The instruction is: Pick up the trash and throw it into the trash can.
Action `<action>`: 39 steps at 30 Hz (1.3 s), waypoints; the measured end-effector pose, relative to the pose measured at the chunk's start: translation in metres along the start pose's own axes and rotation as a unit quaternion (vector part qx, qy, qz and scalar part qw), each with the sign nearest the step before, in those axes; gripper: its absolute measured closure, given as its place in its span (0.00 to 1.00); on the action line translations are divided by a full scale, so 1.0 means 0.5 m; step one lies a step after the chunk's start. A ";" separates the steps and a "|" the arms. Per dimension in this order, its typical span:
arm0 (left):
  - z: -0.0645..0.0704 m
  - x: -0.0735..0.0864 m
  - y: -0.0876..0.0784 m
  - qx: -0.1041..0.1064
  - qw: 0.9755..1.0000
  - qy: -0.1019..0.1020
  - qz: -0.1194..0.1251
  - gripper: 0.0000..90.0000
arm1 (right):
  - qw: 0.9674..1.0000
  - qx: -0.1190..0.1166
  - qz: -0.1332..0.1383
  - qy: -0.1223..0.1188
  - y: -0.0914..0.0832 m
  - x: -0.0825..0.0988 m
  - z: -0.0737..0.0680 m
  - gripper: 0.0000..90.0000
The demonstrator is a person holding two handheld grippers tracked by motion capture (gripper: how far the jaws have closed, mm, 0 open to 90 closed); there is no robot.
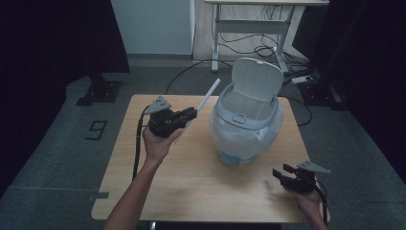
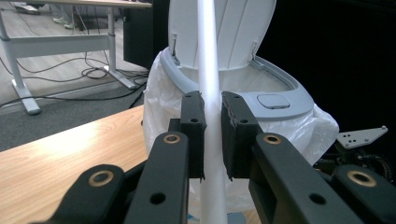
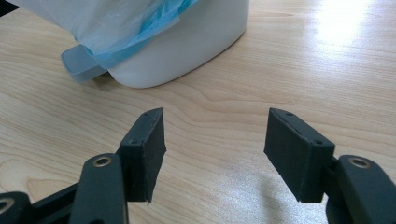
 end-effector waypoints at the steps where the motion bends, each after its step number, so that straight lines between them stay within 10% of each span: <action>1: 0.001 -0.002 0.002 0.001 1.000 0.001 -0.002 0.89 | 1.000 0.000 0.000 0.000 0.000 0.000 0.000 0.42; 39: 0.025 -0.106 0.037 0.006 1.000 0.026 0.001 0.89 | 1.000 0.000 -0.008 -0.002 0.003 0.005 0.003 0.42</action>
Point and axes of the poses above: each handheld gripper's, and its own axes: y roughly forward along the jaws, x roughly out of its underside, z roughly to its right, the point moved 7 cm from there along y, roughly forward along the jaws, and after that the axes turned 4 degrees about y, right-handed, at the moved point
